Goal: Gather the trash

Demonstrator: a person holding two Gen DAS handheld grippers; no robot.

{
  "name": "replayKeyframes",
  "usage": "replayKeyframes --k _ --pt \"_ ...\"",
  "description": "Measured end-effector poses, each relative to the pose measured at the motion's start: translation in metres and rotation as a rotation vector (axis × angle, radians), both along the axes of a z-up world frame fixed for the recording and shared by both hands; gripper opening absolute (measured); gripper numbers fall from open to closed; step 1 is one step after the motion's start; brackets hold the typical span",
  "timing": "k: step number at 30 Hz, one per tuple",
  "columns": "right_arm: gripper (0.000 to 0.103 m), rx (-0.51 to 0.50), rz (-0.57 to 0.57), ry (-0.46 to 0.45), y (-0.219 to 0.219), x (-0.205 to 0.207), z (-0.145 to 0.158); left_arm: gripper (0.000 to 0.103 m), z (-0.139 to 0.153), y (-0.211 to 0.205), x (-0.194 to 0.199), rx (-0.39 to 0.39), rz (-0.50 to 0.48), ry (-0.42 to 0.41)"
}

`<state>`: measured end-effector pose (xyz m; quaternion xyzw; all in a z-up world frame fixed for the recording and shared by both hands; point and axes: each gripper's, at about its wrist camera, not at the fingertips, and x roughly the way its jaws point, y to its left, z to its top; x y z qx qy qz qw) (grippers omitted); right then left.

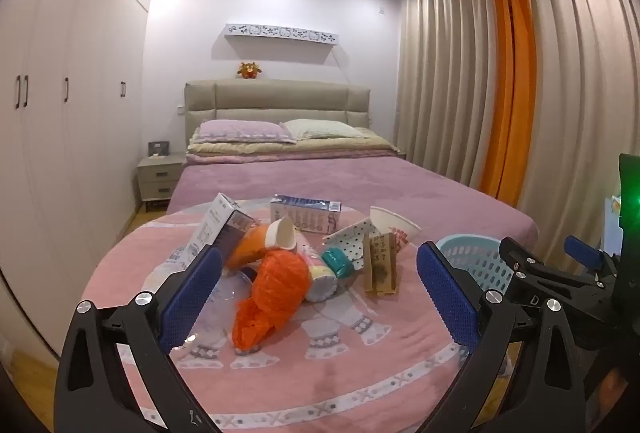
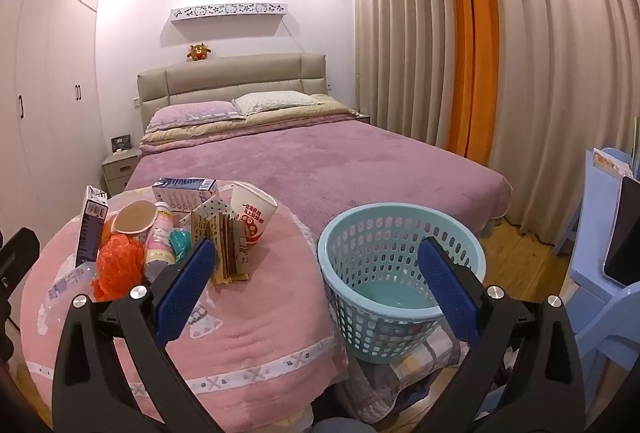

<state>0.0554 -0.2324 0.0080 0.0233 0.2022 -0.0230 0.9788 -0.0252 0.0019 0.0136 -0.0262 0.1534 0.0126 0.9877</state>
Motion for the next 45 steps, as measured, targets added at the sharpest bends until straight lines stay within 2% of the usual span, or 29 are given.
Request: replayKeyframes --k 10,28,32,45 --pt "0.096 0.008 0.001 0.003 -0.001 0.000 -0.001 0.095 -0.002 0.007 0.001 -0.025 -0.001 0.012" --pt "0.096 -0.016 0.007 -0.007 0.005 0.000 -0.003 0.095 -0.006 0.010 0.003 -0.020 0.011 0.018" --pt "0.096 -0.020 0.009 -0.007 0.007 0.000 -0.005 0.095 -0.008 0.011 0.004 0.002 0.031 0.034" --pt "0.096 -0.064 0.009 -0.016 0.010 0.000 -0.006 0.095 -0.010 0.017 0.006 -0.001 0.036 0.060"
